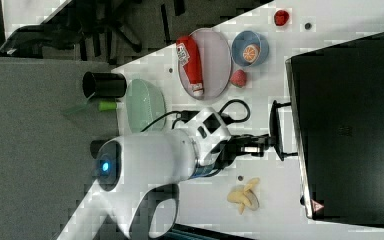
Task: Flap open oven.
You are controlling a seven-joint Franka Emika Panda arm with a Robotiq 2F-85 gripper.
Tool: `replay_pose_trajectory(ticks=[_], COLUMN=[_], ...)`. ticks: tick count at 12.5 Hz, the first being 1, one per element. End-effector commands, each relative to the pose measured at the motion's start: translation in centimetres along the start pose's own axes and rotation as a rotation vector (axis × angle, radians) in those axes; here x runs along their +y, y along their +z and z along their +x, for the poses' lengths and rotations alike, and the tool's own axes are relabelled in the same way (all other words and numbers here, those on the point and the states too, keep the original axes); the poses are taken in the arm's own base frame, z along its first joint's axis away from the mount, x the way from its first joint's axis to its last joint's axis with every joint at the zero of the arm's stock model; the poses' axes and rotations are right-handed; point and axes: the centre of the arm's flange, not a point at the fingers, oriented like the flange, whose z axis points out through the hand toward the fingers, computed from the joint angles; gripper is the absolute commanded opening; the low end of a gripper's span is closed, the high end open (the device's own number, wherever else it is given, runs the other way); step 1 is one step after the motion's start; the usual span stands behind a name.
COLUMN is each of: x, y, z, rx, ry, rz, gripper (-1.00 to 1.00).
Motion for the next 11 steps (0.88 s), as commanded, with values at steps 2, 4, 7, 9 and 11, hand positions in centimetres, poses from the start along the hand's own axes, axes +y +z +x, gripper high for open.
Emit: replay_pose_trajectory(ticks=[2,4,7,9,11], x=[-0.7,-0.9,-1.5,-2.2,-3.6], y=[3.6,5.0,7.1,7.4,7.5], z=[0.3,0.2,-0.2,0.0,0.3], rx=[0.036,0.055,0.017,0.018,0.011], ry=[-0.081,-0.085,-0.093,-0.108,-0.131], rz=[-0.033,-0.044,-0.039,-0.043,-0.051], gripper=[-0.65,-0.65,-0.65,-0.65,-0.65])
